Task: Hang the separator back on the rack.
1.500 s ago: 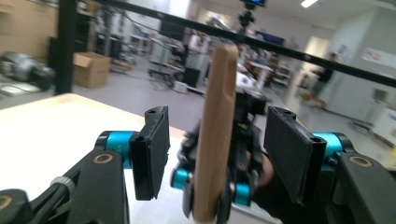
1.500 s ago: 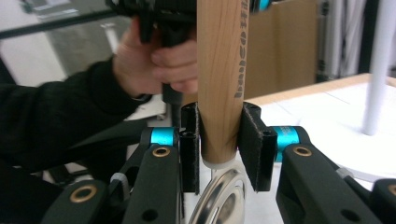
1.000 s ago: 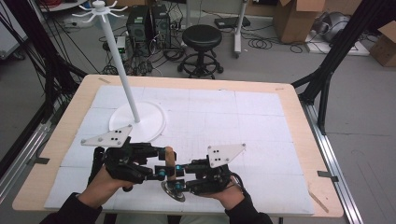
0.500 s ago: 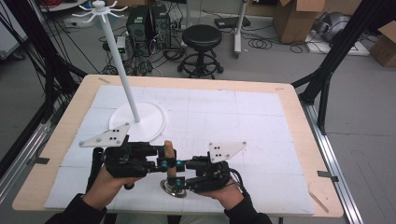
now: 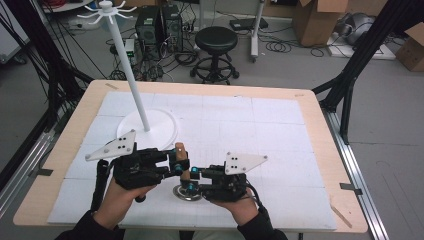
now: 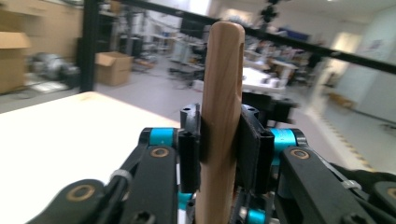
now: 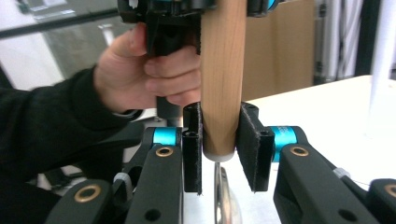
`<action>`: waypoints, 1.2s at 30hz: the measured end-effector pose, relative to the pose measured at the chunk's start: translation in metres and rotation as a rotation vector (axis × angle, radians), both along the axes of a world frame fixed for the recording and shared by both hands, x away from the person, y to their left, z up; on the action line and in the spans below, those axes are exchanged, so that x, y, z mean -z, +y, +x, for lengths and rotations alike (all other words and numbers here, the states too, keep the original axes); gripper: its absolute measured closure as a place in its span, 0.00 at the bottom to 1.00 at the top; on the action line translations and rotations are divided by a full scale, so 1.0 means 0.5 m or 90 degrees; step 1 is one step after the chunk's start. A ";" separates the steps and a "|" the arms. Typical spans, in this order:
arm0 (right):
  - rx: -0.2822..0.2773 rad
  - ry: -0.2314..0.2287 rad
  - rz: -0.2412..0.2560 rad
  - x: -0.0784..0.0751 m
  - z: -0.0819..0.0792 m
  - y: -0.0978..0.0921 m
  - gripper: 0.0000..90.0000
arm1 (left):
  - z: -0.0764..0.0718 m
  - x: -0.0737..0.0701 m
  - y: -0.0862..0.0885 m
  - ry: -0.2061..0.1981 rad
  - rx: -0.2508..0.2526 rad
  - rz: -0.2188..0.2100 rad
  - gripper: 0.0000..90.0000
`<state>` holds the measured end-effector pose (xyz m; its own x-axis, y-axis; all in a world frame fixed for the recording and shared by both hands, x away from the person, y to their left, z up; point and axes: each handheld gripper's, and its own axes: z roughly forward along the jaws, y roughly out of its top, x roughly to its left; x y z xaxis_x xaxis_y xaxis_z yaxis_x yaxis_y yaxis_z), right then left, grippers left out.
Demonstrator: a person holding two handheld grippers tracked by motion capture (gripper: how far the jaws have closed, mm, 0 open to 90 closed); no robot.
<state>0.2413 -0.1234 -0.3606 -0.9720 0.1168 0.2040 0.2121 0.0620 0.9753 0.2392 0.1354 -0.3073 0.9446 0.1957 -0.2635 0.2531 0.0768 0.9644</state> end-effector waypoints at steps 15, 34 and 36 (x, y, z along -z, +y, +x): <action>-0.111 0.019 0.021 0.002 0.002 0.002 0.80 | -0.007 0.002 0.003 -0.016 0.068 0.014 0.81; 0.307 -0.035 -0.129 -0.003 0.010 -0.174 0.21 | 0.108 -0.068 0.080 -0.020 -0.166 0.065 0.81; 0.327 -0.033 -0.127 0.001 0.012 -0.190 0.20 | 0.122 -0.080 0.083 -0.019 -0.178 0.066 0.81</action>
<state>0.2473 -0.2182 -0.3610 -0.7877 0.6104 0.0833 0.2166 0.1479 0.9650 0.3001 0.1768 -0.2673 0.8575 0.4735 -0.2010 0.2069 0.0403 0.9775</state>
